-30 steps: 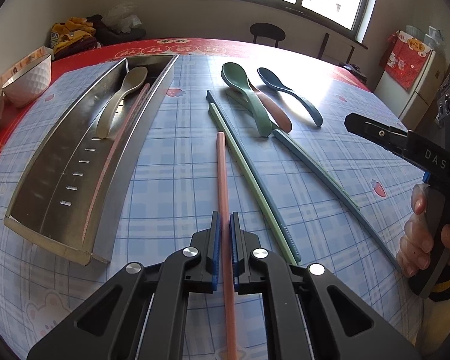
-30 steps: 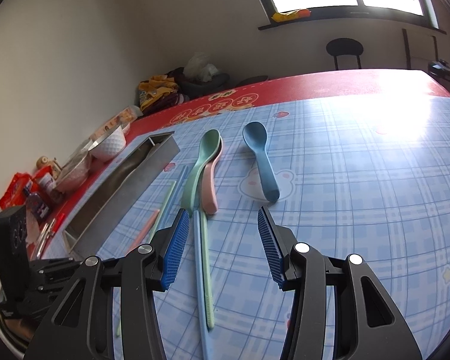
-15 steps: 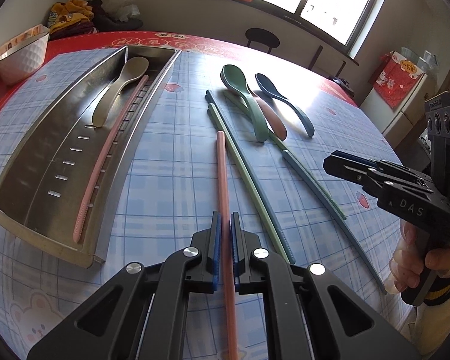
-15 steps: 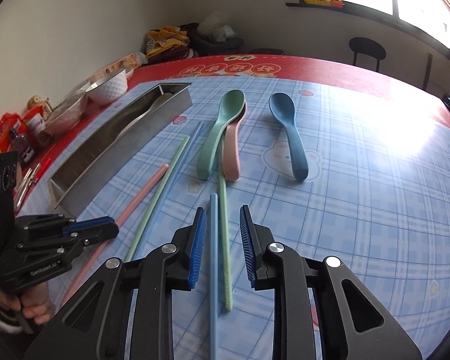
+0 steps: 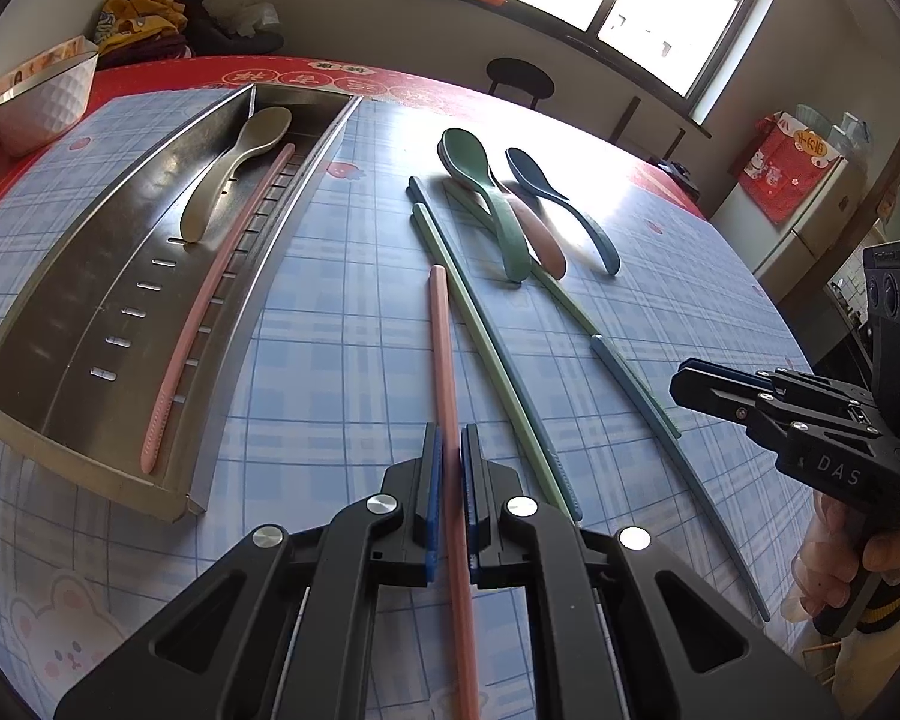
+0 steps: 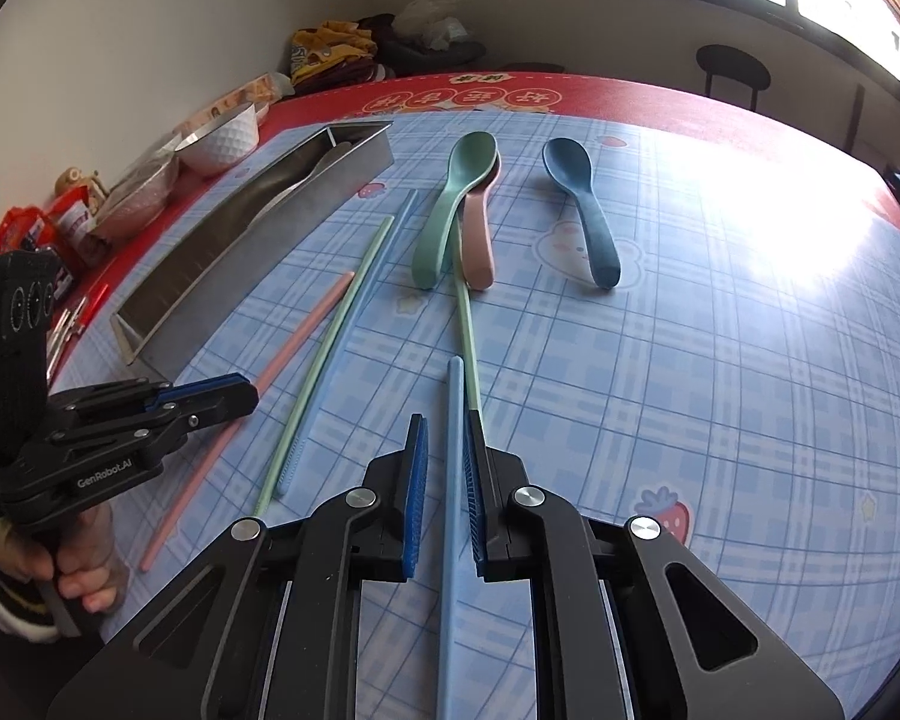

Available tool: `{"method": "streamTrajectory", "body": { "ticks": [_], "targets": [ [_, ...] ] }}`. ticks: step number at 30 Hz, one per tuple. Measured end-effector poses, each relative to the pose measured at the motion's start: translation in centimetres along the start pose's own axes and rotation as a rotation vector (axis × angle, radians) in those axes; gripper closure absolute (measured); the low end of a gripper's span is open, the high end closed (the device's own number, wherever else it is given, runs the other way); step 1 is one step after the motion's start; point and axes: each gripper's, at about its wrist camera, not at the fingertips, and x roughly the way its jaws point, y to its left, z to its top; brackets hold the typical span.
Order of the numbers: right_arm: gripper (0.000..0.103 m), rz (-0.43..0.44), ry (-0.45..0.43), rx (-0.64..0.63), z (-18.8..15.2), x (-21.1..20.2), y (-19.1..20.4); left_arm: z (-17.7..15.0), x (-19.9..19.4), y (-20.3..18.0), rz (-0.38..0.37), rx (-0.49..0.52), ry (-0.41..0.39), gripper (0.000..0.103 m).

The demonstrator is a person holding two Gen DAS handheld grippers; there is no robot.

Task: Organize utensils
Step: 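Grasp the blue chopstick with the right tool while the left tool holds the pink chopstick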

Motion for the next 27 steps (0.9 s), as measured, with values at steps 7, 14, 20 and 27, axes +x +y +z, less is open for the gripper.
{"method": "streamTrajectory", "body": {
  "ticks": [7,14,20,27],
  "targets": [
    [0.091,-0.001,0.057,-0.001,-1.6,-0.6,0.0,0.0,0.0,0.0,-0.001,0.005,0.001,0.095],
    [0.09,-0.02,0.117,-0.014,-2.5,0.6,0.3,-0.1,0.0,-0.3,0.005,0.016,-0.001,0.095],
    [0.09,-0.044,0.114,-0.022,-2.3,1.0,0.7,-0.1,0.0,-0.3,0.001,0.014,-0.001,0.095],
    [0.091,-0.097,0.118,-0.044,-2.1,1.1,1.4,0.0,0.0,-0.2,-0.001,0.012,0.0,0.095]
  ]
}}
